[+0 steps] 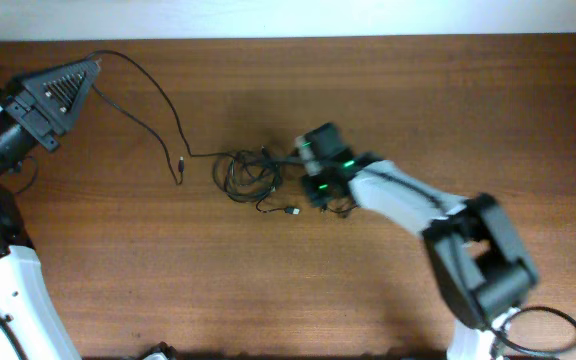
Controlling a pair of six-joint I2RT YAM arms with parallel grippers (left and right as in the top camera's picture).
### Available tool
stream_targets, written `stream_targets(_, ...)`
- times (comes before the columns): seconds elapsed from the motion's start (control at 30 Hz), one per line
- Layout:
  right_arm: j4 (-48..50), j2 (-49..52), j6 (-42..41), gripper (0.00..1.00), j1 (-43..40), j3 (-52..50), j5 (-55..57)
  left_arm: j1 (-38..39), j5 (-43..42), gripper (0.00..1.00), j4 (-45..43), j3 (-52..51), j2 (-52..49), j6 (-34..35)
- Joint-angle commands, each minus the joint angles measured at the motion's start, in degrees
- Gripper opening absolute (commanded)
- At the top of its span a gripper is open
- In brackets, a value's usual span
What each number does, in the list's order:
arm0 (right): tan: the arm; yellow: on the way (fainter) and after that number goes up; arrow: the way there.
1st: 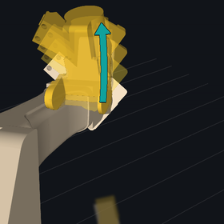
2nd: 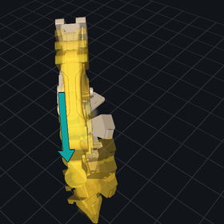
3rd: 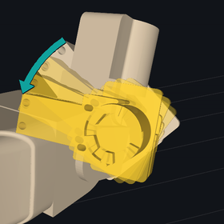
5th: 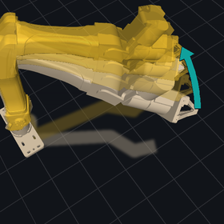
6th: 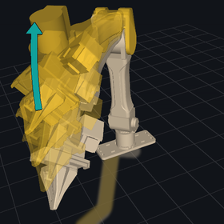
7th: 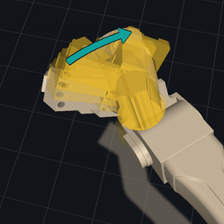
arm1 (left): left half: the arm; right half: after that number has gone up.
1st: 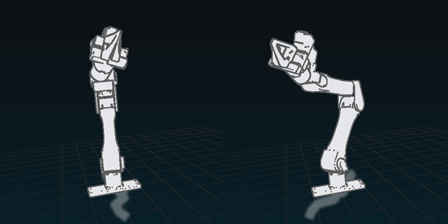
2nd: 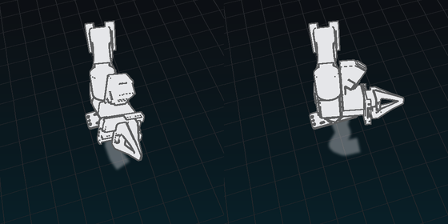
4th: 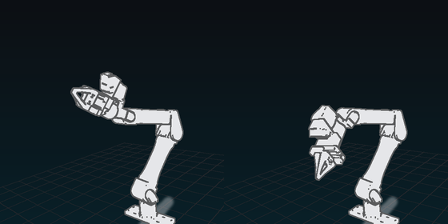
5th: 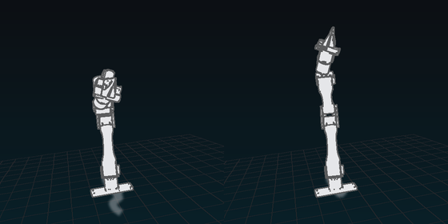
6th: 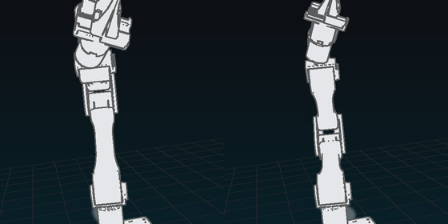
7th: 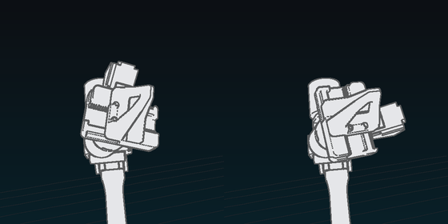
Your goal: Untangle cables
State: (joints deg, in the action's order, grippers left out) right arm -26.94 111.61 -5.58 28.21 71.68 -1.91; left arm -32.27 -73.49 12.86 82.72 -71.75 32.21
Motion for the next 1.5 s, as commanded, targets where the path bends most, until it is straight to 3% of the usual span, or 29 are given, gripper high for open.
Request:
stream_targets(0.0, -5.88, -8.74, 0.48, 0.04, -12.52, 0.0, -3.21, -0.9, -0.24, 0.0, -0.13, 0.24, 0.24, -2.34)
stream_targets(0.03, -5.84, -10.45, 4.72, 0.06, -14.86, 0.0, -16.11, -0.83, -0.22, 0.0, -0.15, 0.24, 0.24, -2.34)
stream_targets(0.07, -5.55, -10.99, 9.66, 0.43, -15.45, 0.0, -29.29, -0.83, -0.2, 0.0, -0.13, 0.24, 0.24, -2.34)
stream_targets(0.1, -5.22, -10.8, 13.27, 0.98, -14.8, -0.02, -35.98, -0.83, -0.22, 0.0, -0.13, 0.24, 0.24, -2.34)
stream_targets(0.2, -2.29, -7.52, 17.42, 0.98, -6.67, -0.04, -31.47, -0.83, -0.24, 0.0, -0.13, 0.24, 0.24, -2.34)
stream_targets(0.37, 17.68, 0.9, 17.38, 0.98, 7.32, -0.04, -12.07, -0.83, -0.28, 0.0, -0.09, 0.24, 0.24, -2.32)
stream_targets(0.47, 26.34, 7.65, 17.38, 0.97, 10.45, -0.04, -10.58, -0.85, -0.72, 0.0, -0.09, 0.24, 0.24, -2.32)
stream_targets(0.5, 28.17, 8.2, 17.38, 0.84, 10.51, -0.04, -8.72, -0.85, -0.7, 0.0, -0.09, 0.24, 0.24, -2.32)
stream_targets(0.53, 29.18, 8.22, 17.35, 0.53, 10.4, 0.0, -4.11, -0.85, -0.72, 0.0, -0.09, 0.24, 0.24, -2.32)
stream_targets(0.57, 29.0, 7.48, 17.11, 0.04, 10.12, 0.02, 1.77, -0.85, -0.7, 0.0, -0.09, 0.24, 0.24, -2.32)
stream_targets(0.67, 20.7, 0.98, 11.06, 0.04, 7.5, 0.02, 5.64, -0.85, -0.66, 0.0, -0.11, 0.24, 0.24, -2.34)
stream_targets(0.8, 4.24, -9.73, 10.67, 0.04, -1.33, 0.02, 5.64, -0.9, 1.75, 0.0, -0.13, 0.24, 0.24, -2.36)
stream_targets(0.93, -7.76, -10.69, 11.13, 0.04, -22.16, -0.15, 5.62, -0.9, 4.09, 0.0, -0.11, 0.24, 0.24, -2.38)
stream_targets(1.07, -9.55, -5.31, 11.06, 0.04, -40.0, -0.15, 3.56, -2.34, 4.28, 0.0, -0.11, 0.24, 0.24, -4.44)
stream_targets(1.13, -9.44, -4.28, 11.08, 0.04, -45.99, -0.15, -3.61, -6.08, 4.79, 0.0, -0.09, 0.24, 0.24, -4.92)
stream_targets(1.23, -8.85, -4.2, 10.34, 0.04, -50.31, -0.15, -3.08, -13.11, 20.17, 0.0, 9.68, 0.24, 0.24, -10.08)
stream_targets(1.3, -8.92, -4.2, 6.32, 0.04, -53.51, -0.15, -2.01, -14.45, 40.13, 0.0, 22.84, 0.24, 0.07, -16.2)
stream_targets(1.33, -9.16, -4.2, 6.32, 0.04, -54.16, -0.15, -2.01, -14.23, 44.92, 0.0, 26.25, 0.24, -0.46, -18.25)
stream_targets(1.47, -10.14, -4.2, 5.05, 0.04, -54.47, -0.15, -1.79, -14.23, 61.57, 0.0, 28.65, 0.24, -5.33, -18.99)
